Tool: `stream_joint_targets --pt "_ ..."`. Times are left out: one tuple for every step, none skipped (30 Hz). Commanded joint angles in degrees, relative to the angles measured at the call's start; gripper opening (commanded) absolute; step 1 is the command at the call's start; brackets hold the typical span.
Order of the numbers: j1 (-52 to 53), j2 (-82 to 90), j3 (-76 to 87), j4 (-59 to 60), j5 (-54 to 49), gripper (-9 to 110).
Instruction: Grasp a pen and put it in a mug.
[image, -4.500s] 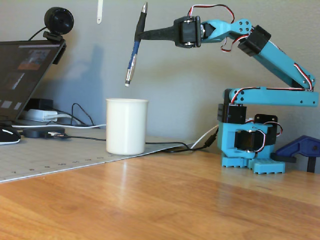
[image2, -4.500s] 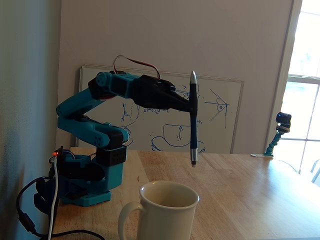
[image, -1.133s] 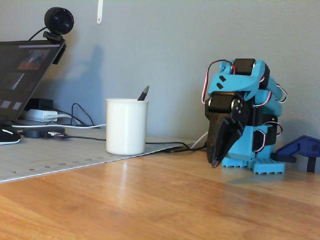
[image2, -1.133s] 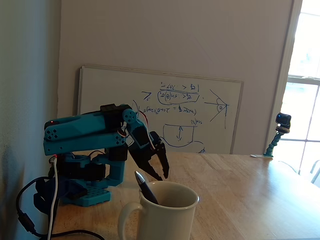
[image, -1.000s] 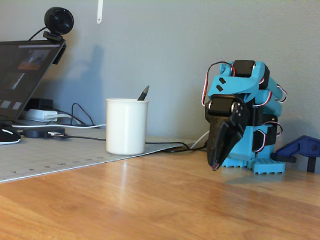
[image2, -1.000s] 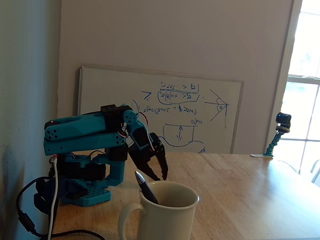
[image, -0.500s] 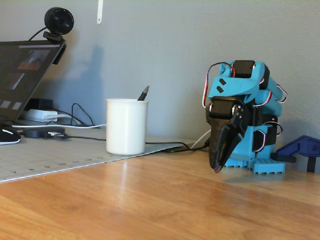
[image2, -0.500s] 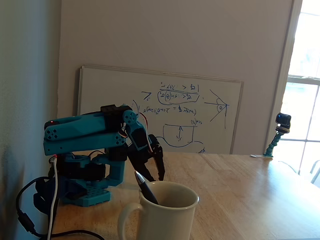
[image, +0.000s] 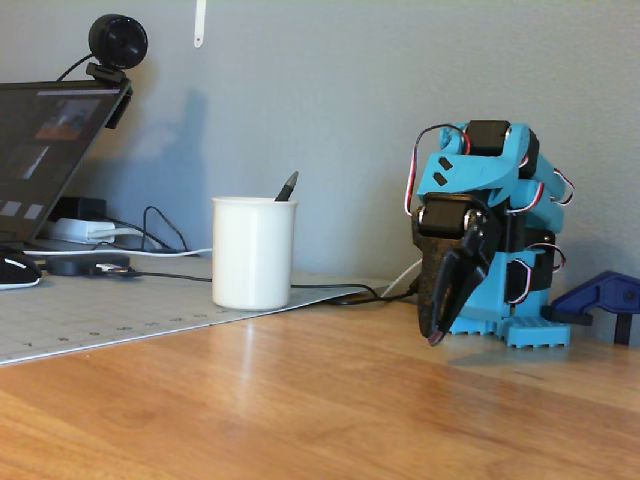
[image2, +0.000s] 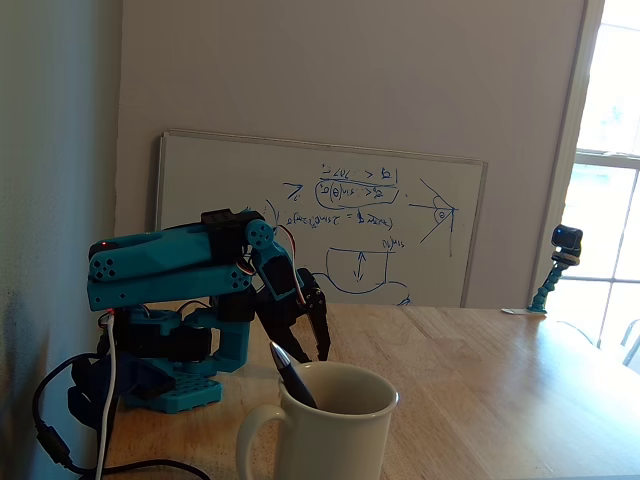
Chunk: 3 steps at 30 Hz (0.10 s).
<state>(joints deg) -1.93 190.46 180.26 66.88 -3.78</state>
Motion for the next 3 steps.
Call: stream_joint_targets --pt "0.26 1.58 -0.62 0.09 0.44 3" --pt "0.26 1.58 -0.62 0.09 0.44 3" --pt "0.26 1.58 -0.62 0.09 0.44 3"
